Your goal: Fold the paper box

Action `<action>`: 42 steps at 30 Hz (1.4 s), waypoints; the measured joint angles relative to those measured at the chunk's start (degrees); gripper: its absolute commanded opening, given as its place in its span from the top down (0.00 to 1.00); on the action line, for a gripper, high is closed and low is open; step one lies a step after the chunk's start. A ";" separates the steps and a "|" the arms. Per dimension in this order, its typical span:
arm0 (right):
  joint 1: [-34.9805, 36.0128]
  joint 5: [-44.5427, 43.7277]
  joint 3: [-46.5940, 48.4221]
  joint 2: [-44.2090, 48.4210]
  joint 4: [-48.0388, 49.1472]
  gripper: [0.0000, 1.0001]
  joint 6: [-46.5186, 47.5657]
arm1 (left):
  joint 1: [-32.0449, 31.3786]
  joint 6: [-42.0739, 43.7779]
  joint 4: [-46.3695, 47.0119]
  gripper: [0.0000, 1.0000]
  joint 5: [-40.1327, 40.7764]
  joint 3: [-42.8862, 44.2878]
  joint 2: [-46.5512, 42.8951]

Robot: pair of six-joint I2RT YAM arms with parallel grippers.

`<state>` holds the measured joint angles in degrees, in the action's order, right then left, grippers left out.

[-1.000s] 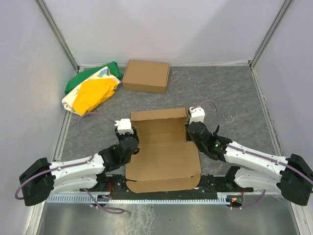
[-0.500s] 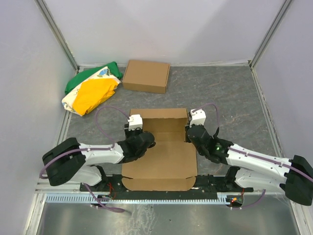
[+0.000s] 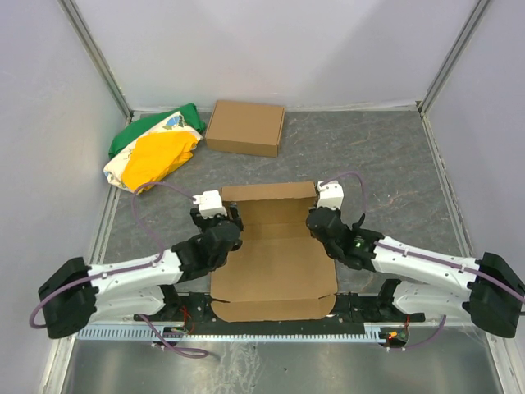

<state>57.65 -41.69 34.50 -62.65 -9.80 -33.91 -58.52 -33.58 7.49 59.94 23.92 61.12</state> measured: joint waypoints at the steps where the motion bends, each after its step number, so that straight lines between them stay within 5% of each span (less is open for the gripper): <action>1: 0.00 -0.35 0.35 -0.22 -0.39 0.98 -0.33 | -0.02 0.00 -0.55 0.18 -0.66 -0.24 -1.31; 4: 0.00 -1.31 1.75 -0.44 -1.99 0.91 -0.68 | 0.00 0.02 -2.45 0.17 -4.59 -1.22 -6.64; 8: 0.00 -2.40 5.16 -1.16 -4.15 0.28 -0.59 | -0.02 0.04 -6.25 0.14 -11.45 -1.42 -13.55; 13: 0.00 -2.91 10.73 -2.16 -7.10 0.00 -0.26 | 0.00 -0.02 -14.21 0.14 -19.02 0.07 -22.08; 23: 0.00 0.52 15.32 -0.24 -15.98 0.00 -0.37 | -0.02 -0.09 -26.45 0.19 -22.32 7.69 -35.54; 35: -0.02 9.90 1.88 26.29 -16.37 0.06 -8.98 | -0.02 1.55 -28.98 0.27 -13.38 12.48 -38.66; 42: 0.02 21.53 -7.43 20.92 0.79 0.01 -25.09 | -0.02 4.33 -29.66 0.27 -10.75 12.83 -40.89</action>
<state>57.67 -20.16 27.07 -41.74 -9.02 -59.00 -58.54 -29.26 -22.17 49.19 36.75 20.23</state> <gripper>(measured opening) 0.990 0.736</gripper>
